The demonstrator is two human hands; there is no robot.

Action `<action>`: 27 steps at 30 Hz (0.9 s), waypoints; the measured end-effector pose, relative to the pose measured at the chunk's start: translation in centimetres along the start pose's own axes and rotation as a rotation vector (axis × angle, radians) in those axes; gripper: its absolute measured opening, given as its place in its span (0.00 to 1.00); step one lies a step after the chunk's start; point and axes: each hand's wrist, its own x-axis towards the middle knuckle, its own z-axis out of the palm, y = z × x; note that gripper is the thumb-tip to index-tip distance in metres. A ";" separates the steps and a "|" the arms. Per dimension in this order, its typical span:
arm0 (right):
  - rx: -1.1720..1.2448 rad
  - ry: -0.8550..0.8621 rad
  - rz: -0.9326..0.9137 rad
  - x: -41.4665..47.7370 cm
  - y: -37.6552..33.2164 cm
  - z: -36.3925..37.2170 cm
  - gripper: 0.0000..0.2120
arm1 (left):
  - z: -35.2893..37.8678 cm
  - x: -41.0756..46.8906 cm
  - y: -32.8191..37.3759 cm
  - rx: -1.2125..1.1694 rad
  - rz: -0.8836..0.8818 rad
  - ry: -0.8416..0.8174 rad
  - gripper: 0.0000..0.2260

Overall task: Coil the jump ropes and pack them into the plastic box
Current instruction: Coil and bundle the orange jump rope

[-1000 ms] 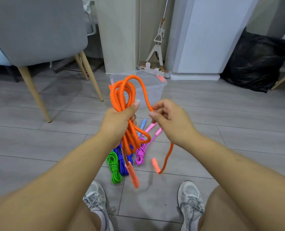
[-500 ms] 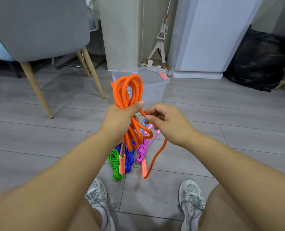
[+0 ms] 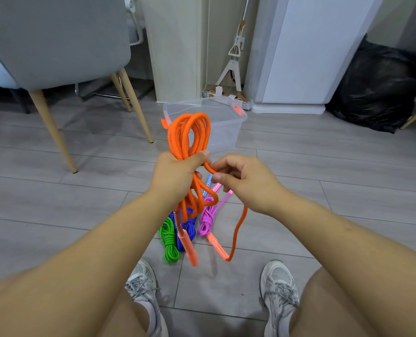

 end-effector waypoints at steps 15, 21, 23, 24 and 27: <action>-0.279 -0.070 0.152 -1.8 3.4 -2.9 0.09 | -2.8 1.9 1.1 -0.246 0.019 0.170 0.11; -0.419 -0.068 0.276 -3.0 5.7 -4.8 0.09 | -3.5 2.4 1.2 -0.283 0.037 0.194 0.09; -0.460 -0.065 0.279 -3.3 5.8 -4.9 0.08 | -3.2 2.1 1.1 -0.223 0.032 0.161 0.08; -0.486 -0.062 0.271 -3.4 5.7 -4.9 0.08 | -3.1 2.0 1.1 -0.200 0.028 0.149 0.08; -0.600 -0.053 0.244 -3.3 4.8 -4.7 0.07 | -2.6 1.9 0.8 -0.158 0.030 0.114 0.09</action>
